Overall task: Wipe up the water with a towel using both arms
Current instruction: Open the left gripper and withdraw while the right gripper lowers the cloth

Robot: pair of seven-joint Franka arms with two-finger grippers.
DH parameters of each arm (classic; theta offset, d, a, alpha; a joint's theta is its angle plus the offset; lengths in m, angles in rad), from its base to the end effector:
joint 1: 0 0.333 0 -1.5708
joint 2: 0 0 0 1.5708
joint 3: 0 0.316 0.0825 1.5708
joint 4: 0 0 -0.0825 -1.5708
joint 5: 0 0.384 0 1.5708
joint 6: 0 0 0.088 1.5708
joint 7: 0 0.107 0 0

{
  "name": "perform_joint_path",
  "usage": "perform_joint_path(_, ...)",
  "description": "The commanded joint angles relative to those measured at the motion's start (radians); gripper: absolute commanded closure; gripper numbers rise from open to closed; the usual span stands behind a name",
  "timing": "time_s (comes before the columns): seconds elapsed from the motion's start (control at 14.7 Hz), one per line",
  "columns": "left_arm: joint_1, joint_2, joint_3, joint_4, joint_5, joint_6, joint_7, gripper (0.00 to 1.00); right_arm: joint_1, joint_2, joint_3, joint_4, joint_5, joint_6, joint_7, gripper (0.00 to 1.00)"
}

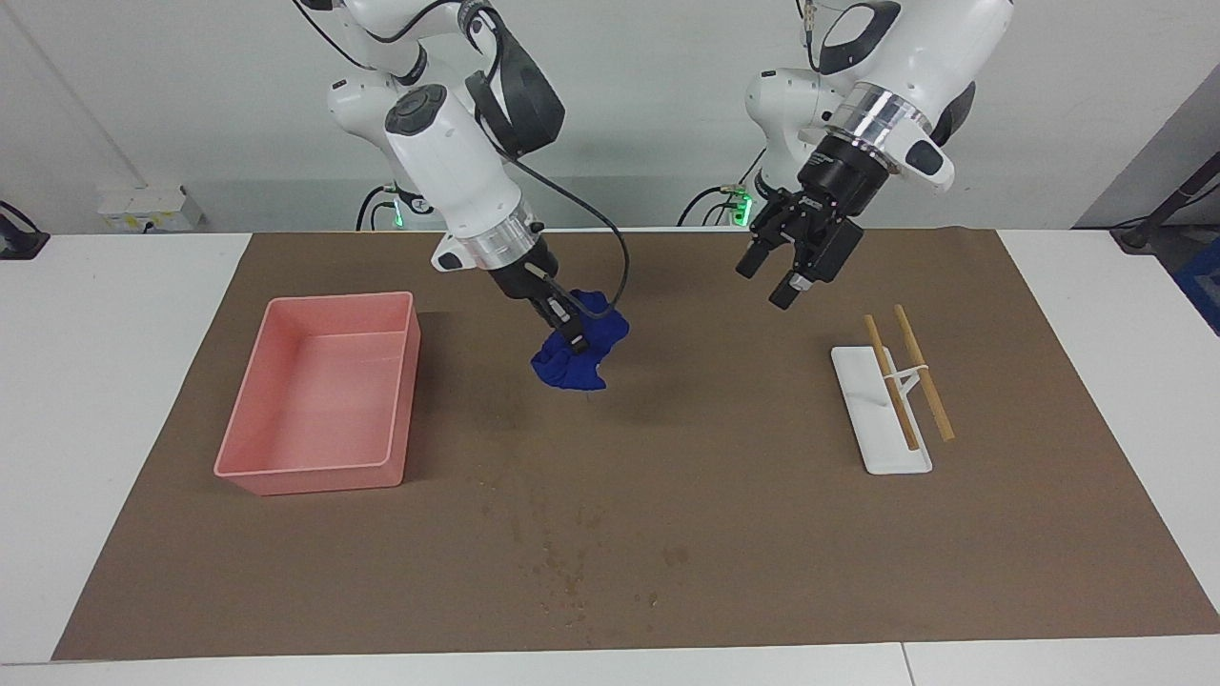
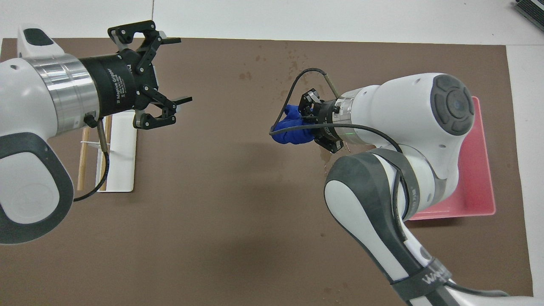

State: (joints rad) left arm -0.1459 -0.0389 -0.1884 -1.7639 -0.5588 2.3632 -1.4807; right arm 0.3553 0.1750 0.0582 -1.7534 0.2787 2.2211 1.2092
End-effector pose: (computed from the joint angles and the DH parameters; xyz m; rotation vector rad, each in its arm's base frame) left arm 0.5613 -0.2042 0.6424 1.7818 1.5281 -0.0127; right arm 0.5838 0.2633 0.4970 -2.4600 1.2416 -0.0212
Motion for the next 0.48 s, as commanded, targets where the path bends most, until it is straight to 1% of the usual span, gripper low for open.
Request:
perform_joint_path(0.0, 0.07, -0.006, -0.006, -0.014, 0.084, -0.036, 0.17, 0.0, -0.019, 0.038, 0.009, -0.02, -0.12, 0.045, -0.127, 1.0)
perform_joint_path(0.07, 0.087, -0.006, -0.008, -0.006, 0.132, -0.074, 0.26, 0.0, -0.033, 0.056, 0.009, -0.04, -0.143, 0.067, -0.184, 1.0)
perform_joint_path(0.14, 0.091, -0.006, -0.006, -0.006, 0.164, -0.087, 0.334, 0.0, -0.05, 0.064, 0.009, -0.07, -0.166, 0.109, -0.235, 1.0)
perform_joint_path(0.27, 0.106, -0.009, -0.002, -0.009, 0.191, -0.116, 0.445, 0.0, -0.079, 0.067, 0.009, -0.145, -0.238, 0.185, -0.318, 1.0)
perform_joint_path(0.34, 0.129, -0.009, -0.002, -0.008, 0.198, -0.151, 0.53, 0.0, -0.088, 0.073, 0.009, -0.173, -0.269, 0.233, -0.341, 1.0)
perform_joint_path(0.41, 0.146, -0.013, -0.002, -0.002, 0.233, -0.21, 0.672, 0.0, -0.091, 0.089, 0.009, -0.184, -0.291, 0.271, -0.349, 1.0)
